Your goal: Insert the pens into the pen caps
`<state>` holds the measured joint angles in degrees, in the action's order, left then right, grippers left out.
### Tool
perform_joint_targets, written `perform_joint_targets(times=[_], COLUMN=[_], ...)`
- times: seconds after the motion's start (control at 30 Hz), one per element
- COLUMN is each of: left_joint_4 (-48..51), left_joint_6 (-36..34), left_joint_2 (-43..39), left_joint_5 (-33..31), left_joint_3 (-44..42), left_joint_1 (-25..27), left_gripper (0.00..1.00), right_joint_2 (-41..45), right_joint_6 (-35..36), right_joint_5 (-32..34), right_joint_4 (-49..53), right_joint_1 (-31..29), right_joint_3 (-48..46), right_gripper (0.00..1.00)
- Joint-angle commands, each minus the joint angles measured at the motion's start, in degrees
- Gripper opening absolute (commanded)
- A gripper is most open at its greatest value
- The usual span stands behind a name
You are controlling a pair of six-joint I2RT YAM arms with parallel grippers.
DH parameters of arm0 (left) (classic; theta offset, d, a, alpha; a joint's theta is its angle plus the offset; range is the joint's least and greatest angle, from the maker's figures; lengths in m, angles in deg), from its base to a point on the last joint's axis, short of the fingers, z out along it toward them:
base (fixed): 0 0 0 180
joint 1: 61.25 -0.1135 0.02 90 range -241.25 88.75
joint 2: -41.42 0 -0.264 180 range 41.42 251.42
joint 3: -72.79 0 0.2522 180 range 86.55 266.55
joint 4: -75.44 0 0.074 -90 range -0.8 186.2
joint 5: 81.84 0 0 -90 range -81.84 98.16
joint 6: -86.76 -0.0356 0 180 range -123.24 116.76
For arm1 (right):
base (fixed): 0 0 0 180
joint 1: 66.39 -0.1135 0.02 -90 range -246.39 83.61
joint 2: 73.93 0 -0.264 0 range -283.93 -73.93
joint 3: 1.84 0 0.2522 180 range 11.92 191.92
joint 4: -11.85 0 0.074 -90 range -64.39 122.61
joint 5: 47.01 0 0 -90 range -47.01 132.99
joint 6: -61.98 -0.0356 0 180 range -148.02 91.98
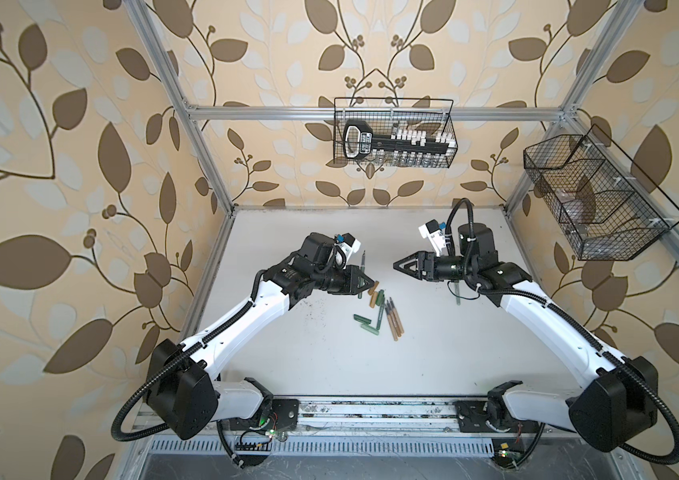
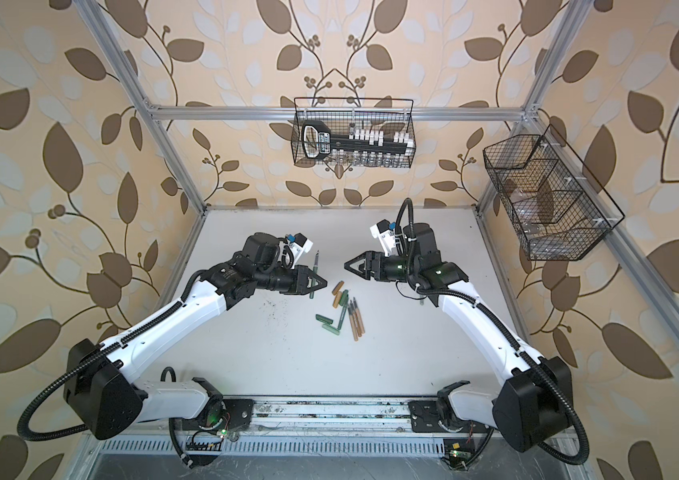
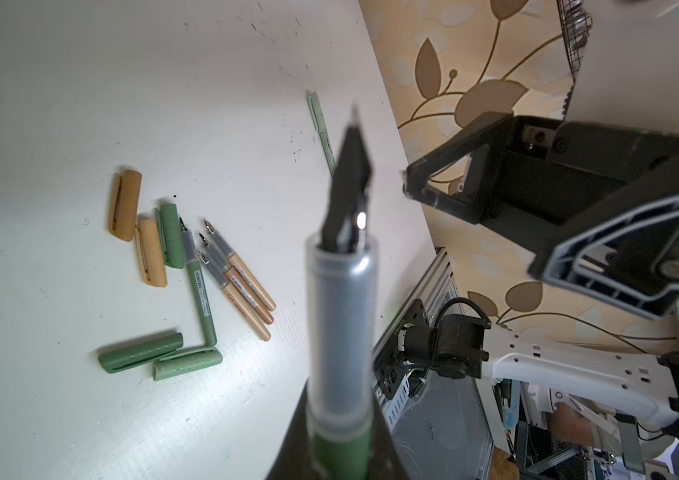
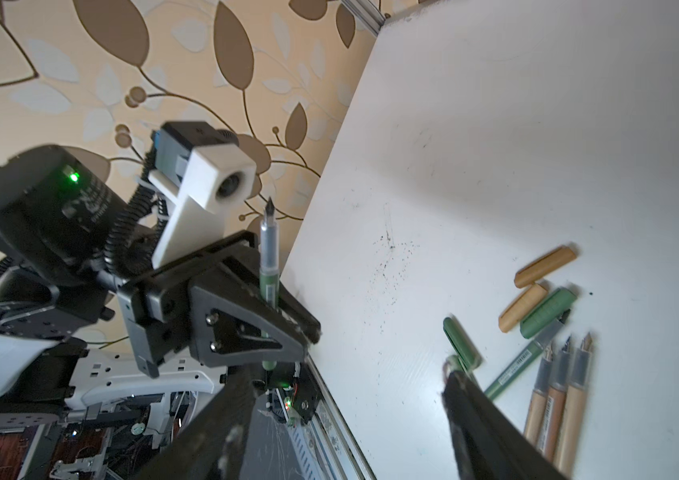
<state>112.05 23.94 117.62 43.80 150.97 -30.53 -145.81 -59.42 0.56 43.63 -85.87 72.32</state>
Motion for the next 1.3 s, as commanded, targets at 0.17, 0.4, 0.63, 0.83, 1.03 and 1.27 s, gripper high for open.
perform_joint_targets(times=[0.17, 0.4, 0.63, 0.83, 1.03, 1.27], left_joint_4=[0.3, 2.2, 0.2, -1.7, -3.5, -4.8], left_joint_6=[-6.3, -12.3, -11.5, -10.1, -9.3, -9.5], left_joint_2=[-2.5, -3.8, -4.2, -2.3, -1.6, 0.5], left_joint_5=[6.6, 10.9, 13.9, 16.8, 17.2, 17.6], left_joint_3=[-0.8, -3.6, -3.0, -1.2, -1.8, -1.2], left_joint_1=[0.1, 0.1, 0.0, 0.0, 0.0, 0.0], left_gripper=[0.00, 0.00, 0.00, 0.00, 0.00, 0.00], right_joint_2=[5.1, 4.2, 0.5, -1.6, -4.6, -8.9], right_joint_6=[-3.6, -10.9, -12.0, -12.0, -14.1, -14.3], right_joint_5=[-3.6, 0.1, 3.5, 4.2, 3.7, 2.6], right_joint_4=[-5.4, -13.9, -14.5, -15.7, -19.5, -20.7], right_joint_1=[-3.9, -8.9, -11.6, -10.5, -9.0, -9.7], right_joint_3=[-2.0, -2.4, 0.0, -0.3, -0.3, 2.5], right_gripper=[0.77, 0.78, 0.76, 0.67, 0.55, 0.50])
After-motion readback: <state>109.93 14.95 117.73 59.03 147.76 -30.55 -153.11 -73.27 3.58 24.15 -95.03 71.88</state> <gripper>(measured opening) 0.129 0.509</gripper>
